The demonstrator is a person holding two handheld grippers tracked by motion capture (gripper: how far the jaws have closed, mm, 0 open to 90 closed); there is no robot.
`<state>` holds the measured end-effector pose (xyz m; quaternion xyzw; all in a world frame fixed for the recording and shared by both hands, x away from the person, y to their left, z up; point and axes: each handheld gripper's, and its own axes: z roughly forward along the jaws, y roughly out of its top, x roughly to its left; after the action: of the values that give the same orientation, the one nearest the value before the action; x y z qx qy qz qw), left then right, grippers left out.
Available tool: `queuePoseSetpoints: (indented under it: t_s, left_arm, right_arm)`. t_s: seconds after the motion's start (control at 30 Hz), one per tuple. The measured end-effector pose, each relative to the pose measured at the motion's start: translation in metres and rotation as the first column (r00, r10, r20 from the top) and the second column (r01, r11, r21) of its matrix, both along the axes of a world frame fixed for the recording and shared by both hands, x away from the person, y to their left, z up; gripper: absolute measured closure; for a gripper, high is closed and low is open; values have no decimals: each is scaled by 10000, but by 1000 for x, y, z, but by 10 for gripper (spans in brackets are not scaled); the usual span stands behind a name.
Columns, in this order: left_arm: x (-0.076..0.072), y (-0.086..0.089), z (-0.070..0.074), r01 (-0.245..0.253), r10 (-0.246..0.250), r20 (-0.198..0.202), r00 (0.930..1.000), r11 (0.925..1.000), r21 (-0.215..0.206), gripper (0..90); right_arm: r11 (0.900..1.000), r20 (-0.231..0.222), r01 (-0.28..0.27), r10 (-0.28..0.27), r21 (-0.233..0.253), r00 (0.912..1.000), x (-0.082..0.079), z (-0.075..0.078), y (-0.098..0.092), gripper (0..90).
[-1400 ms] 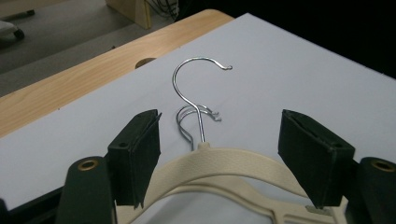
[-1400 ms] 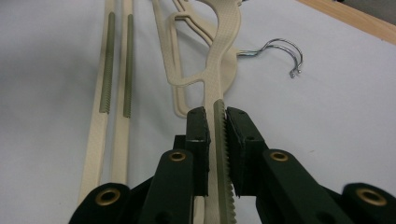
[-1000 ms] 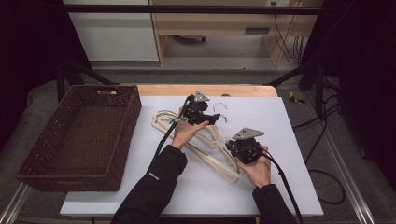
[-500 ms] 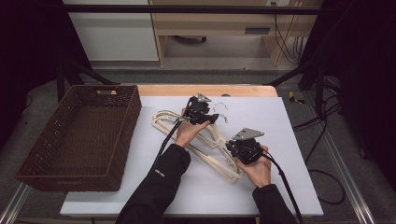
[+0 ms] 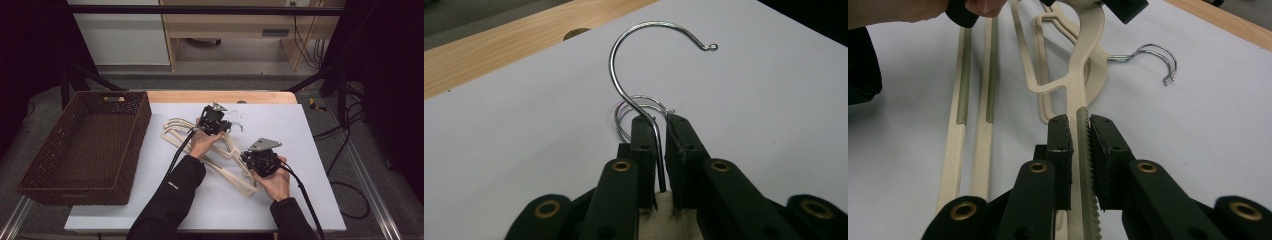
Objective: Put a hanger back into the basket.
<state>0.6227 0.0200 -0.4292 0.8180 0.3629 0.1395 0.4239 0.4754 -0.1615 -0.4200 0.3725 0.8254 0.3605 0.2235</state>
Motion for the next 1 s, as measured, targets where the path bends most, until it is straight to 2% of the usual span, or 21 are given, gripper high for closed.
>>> queuePoseSetpoints:
  t_s: [0.2, 0.33, 0.53, 0.57, 0.63, 0.67, 0.7, 0.73, 0.77, 0.8, 0.83, 0.9, 0.93, 0.97, 1.0]
  left_arm:
    - [-3, 3, 6, -36, 37, 80, 10000, 10000, -78, 865]
    - [-10, 6, 11, 14, -3, 199, 9998, 9986, -526, 877]
    - [-19, 10, 17, 115, -80, 515, 9986, 9977, -672, 883]
    - [-21, 12, 19, 166, -129, 565, 9983, 9977, -661, 883]
    - [-28, 16, 23, 193, -135, 728, 9973, 9966, -805, 884]
    - [-28, 16, 23, 193, -135, 728, 9973, 9966, -805, 884]
    - [-32, 19, 25, 223, -156, 834, 9964, 9966, -798, 884]
    - [-32, 19, 25, 223, -156, 834, 9964, 9966, -798, 884]
    - [-37, 21, 26, 235, -161, 944, 9954, 9967, -774, 884]
    - [-37, 21, 26, 235, -161, 944, 9954, 9967, -774, 885]
    - [-42, 24, 26, 283, -197, 1022, 9946, 9961, -832, 885]
    - [-46, 27, 26, 310, -219, 1076, 9940, 9961, -828, 884]
    - [-46, 27, 26, 310, -219, 1076, 9940, 9961, -828, 885]
    - [-50, 28, 26, 313, -220, 1122, 9934, 9962, -816, 885]
    - [-50, 28, 26, 313, -220, 1122, 9934, 9962, -816, 884]
  right_arm:
    - [9999, -84, 27, -26, 114, 10000, 0, -1, -2, 798]
    - [9995, -403, -36, 49, 313, 9992, 0, -5, -5, 797]
    - [9987, -672, -155, 188, 494, 9976, 1, -9, -7, 800]
    - [9988, -638, -194, 223, 458, 9977, 1, -9, -7, 794]
    - [9968, -735, -133, 191, 791, 9971, 0, -7, -6, 741]
    - [9968, -735, -133, 191, 791, 9971, 0, -7, -6, 741]
    - [9939, -587, -342, 406, 1053, 9975, 0, -6, -9, 699]
    - [9939, -587, -342, 406, 1053, 9975, 0, -6, -9, 699]
    - [9871, -434, -224, 296, 1585, 9986, -2, 0, -10, 649]
    - [9871, -434, -224, 296, 1585, 9986, -2, 0, -10, 649]
    - [9770, -267, -277, 341, 2116, 9991, -2, 6, -13, 578]
    - [9741, 138, -107, 78, 2259, 9999, -1, 12, -14, 516]
    - [9741, 138, -107, 78, 2259, 9999, -1, 12, -14, 516]
    - [9680, 301, -54, -22, 2510, 9995, 0, 18, -13, 505]
    - [9680, 301, -54, -22, 2510, 9995, 0, 18, -13, 505]
